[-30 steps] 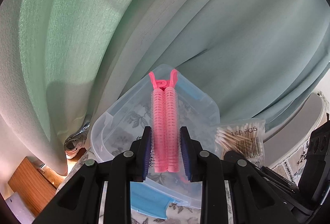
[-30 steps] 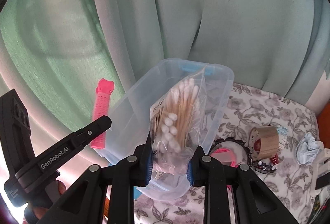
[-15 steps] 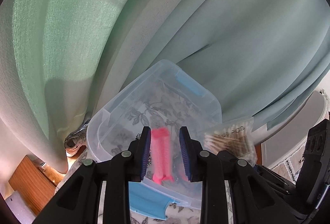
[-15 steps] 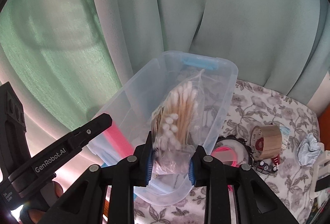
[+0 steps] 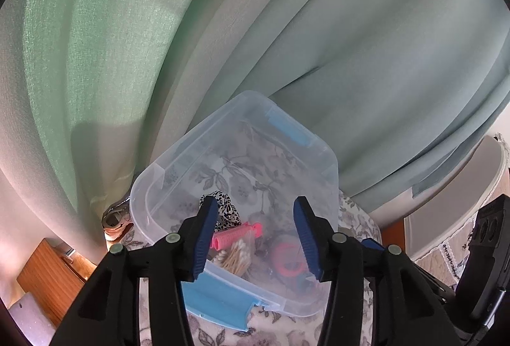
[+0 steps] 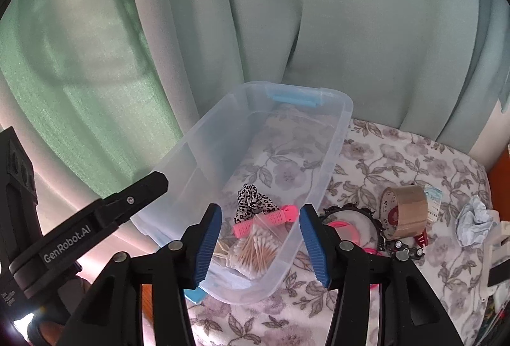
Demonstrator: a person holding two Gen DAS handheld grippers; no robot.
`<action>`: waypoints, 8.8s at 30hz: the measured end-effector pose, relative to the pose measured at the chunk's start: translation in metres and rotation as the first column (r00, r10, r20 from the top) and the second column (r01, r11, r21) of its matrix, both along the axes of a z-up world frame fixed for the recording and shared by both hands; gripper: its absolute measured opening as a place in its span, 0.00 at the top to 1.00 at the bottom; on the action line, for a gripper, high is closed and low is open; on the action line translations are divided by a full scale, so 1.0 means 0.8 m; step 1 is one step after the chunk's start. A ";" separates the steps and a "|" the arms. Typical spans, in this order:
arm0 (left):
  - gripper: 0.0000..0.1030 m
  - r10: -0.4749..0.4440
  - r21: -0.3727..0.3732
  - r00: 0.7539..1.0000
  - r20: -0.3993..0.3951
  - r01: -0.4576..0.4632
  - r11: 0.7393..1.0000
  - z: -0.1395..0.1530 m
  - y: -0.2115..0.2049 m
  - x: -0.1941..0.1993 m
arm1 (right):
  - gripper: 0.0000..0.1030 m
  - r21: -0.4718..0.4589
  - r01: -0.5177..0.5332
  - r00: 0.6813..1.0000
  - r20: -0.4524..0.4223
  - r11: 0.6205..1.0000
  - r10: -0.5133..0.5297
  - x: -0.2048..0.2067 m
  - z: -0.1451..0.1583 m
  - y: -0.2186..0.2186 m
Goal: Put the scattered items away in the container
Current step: 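Carry roller and swab bag into the clear box and open both tools, then move both tools back toward the tape roll and crumpled paper, then grasp the brown tape roll with left tool while right tool grasps crumpled paper, then carry tape roll and crumpled paper into the clear box and open both tools, then move both tools back toward the headband and toy car on the bed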
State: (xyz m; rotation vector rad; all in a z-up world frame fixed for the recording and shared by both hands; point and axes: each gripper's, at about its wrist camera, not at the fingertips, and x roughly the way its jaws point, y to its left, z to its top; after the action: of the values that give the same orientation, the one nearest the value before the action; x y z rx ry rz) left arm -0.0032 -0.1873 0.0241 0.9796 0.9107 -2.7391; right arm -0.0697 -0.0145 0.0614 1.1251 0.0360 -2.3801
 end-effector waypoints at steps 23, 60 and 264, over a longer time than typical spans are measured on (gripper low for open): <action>0.34 -0.193 0.011 0.981 -0.005 0.193 0.981 0.029 0.122 0.004 | 0.32 -0.184 0.285 0.958 0.008 0.941 -0.288 0.034 -0.004 0.181; 0.29 -0.349 0.027 0.921 0.176 0.350 0.936 -0.071 0.252 -0.053 | 0.21 -0.223 0.535 0.840 0.249 0.815 -0.483 0.048 -0.146 0.361; 0.37 0.032 0.142 0.994 -0.102 -0.017 0.990 0.016 -0.023 -0.014 | 0.19 -0.016 0.064 0.995 -0.079 0.998 -0.065 -0.005 -0.013 -0.004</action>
State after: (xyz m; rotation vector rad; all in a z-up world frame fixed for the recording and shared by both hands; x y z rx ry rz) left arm -0.0145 -0.2058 0.0369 0.8460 1.1394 -2.7597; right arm -0.0735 -0.0175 0.0508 1.0395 0.0113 -2.4776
